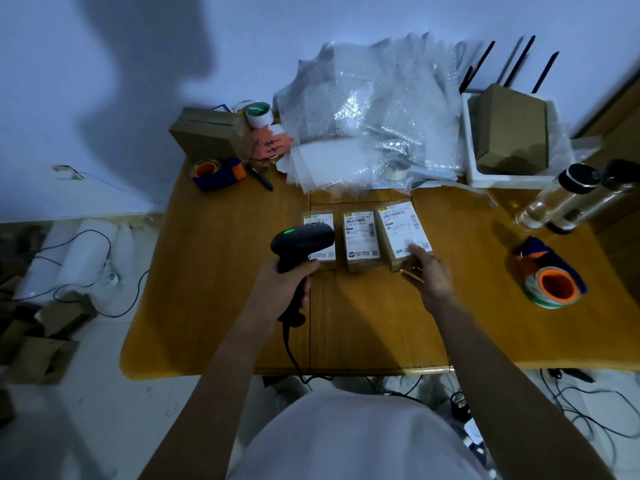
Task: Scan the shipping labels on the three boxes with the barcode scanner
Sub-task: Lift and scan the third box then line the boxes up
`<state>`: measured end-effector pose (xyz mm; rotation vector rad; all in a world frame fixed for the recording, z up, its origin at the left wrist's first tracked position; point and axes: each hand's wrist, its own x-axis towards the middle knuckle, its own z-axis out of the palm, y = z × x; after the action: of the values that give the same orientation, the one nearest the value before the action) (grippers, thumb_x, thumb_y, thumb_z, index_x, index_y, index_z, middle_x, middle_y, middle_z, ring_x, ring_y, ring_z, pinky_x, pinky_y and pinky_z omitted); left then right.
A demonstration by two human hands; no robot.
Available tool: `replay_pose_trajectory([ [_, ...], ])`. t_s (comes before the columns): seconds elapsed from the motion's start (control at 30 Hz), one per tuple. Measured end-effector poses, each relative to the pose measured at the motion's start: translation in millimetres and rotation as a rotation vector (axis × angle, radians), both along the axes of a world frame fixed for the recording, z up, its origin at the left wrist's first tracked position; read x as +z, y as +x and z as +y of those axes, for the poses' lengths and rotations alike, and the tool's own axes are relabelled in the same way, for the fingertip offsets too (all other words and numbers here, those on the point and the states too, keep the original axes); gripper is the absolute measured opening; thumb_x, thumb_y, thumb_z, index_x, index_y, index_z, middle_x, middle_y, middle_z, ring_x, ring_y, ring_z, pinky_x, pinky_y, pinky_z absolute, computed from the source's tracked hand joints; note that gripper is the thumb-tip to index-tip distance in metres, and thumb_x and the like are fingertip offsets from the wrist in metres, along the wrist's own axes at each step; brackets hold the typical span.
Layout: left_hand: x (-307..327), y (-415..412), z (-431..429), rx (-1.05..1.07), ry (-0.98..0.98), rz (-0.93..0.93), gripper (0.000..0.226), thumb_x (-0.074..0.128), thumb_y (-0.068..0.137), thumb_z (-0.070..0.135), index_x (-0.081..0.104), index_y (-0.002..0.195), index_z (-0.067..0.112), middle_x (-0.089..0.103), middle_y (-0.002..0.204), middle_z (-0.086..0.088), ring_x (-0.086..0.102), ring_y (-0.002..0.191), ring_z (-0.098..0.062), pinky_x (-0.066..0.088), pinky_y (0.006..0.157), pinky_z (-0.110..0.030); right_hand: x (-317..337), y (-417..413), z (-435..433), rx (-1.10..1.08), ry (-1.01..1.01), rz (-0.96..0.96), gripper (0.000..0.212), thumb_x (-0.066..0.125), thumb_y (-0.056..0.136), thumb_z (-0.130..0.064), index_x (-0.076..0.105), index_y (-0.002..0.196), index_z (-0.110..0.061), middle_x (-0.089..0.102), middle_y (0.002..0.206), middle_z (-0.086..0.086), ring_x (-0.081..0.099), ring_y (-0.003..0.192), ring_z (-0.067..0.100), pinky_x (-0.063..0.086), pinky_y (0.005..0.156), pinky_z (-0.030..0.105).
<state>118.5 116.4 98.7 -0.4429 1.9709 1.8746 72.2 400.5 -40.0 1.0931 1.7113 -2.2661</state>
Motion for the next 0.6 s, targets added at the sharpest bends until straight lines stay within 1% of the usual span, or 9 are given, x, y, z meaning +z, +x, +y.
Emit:
replay_pose_trajectory([
  [0.07,-2.2,0.5,3.3,0.003,-0.003,-0.022,0.025,0.074,0.09,0.027,0.067,0.103,0.006,0.06,0.063,-0.003,0.056,0.051,-0.016,0.051,0.054,-0.026,-1.8,-3.6,2.1,-0.044,-0.04,0.001,0.056,0.08,0.084,-0.035,0.06,0.129,-0.007,0.072,0.12,0.012,0.069,0.111,0.027,0.059,0.082,0.039],
  [0.17,-4.1,1.7,7.0,0.008,0.004,-0.044,0.021,0.075,0.09,0.027,0.068,0.101,0.01,0.06,0.063,-0.003,0.056,0.051,-0.015,0.051,0.053,-0.026,-4.2,-10.3,0.9,-0.133,-0.055,-0.034,0.037,0.077,0.089,-0.025,0.062,0.117,-0.006,0.071,0.119,0.013,0.069,0.109,0.028,0.06,0.086,0.041],
  [0.23,-5.0,2.5,9.7,0.017,0.025,-0.062,0.021,0.075,0.089,0.027,0.068,0.101,0.011,0.06,0.063,-0.002,0.056,0.051,-0.015,0.051,0.054,-0.026,-7.1,-16.2,1.0,-0.169,-0.052,-0.08,0.031,0.075,0.091,-0.022,0.061,0.114,-0.006,0.07,0.116,0.014,0.068,0.106,0.028,0.06,0.089,0.041],
  [0.3,-6.4,3.6,9.7,0.031,0.05,-0.084,0.024,0.076,0.088,0.028,0.067,0.101,0.011,0.06,0.064,-0.002,0.056,0.051,-0.015,0.051,0.054,-0.027,-11.4,-22.4,0.6,-0.15,-0.05,-0.115,0.033,0.074,0.092,-0.021,0.062,0.118,-0.004,0.068,0.115,0.014,0.067,0.104,0.028,0.059,0.086,0.04],
  [0.37,-7.2,4.1,9.4,0.033,0.055,-0.095,0.025,0.077,0.087,0.029,0.066,0.1,0.01,0.06,0.064,-0.003,0.056,0.052,-0.015,0.051,0.054,-0.027,-15.9,-26.5,0.0,-0.11,-0.07,-0.137,0.041,0.073,0.093,-0.019,0.06,0.126,0.001,0.065,0.114,0.014,0.065,0.101,0.028,0.059,0.084,0.04],
  [0.47,-7.8,4.9,8.4,0.044,0.065,-0.108,0.029,0.077,0.087,0.029,0.065,0.102,0.008,0.059,0.064,-0.003,0.056,0.051,-0.016,0.05,0.055,-0.028,-23.1,-31.6,-2.8,-0.074,-0.083,-0.161,0.042,0.071,0.094,-0.019,0.059,0.128,0.002,0.065,0.114,0.015,0.066,0.095,0.026,0.059,0.083,0.039],
  [0.6,-5.9,6.3,8.2,0.075,0.08,-0.131,0.023,0.076,0.088,0.025,0.066,0.098,0.007,0.059,0.063,-0.004,0.055,0.05,-0.015,0.05,0.051,-0.026,-36.9,-40.3,-2.1,-0.02,-0.097,-0.184,0.042,0.067,0.097,-0.028,0.061,0.131,-0.006,0.067,0.128,0.013,0.068,0.108,0.026,0.059,0.075,0.036],
])
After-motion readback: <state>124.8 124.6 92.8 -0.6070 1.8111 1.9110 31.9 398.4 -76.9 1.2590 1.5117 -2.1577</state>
